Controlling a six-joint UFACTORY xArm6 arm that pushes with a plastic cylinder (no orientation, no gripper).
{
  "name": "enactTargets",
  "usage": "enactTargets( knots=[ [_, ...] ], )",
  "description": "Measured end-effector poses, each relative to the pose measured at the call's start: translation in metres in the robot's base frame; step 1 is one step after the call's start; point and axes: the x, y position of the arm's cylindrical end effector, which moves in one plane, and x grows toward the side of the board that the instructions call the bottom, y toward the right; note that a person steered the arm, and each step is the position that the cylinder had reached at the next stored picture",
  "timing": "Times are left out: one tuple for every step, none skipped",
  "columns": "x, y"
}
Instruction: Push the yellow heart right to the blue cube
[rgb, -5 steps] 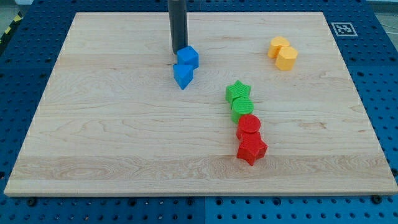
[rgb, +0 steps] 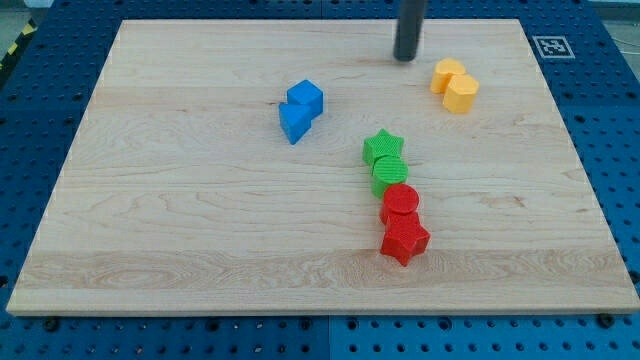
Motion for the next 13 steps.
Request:
enactTargets(
  knots=[
    [0.002, 0.044],
    [0.009, 0.058],
    [0.023, 0.039],
    [0.041, 0.037],
    [0.045, 0.046],
    [0.058, 0.05],
    [0.067, 0.031],
    [0.067, -0.006],
    [0.067, -0.039],
    [0.07, -0.057],
    [0.071, -0.084],
    [0.078, -0.069],
    [0.104, -0.058]
  ],
)
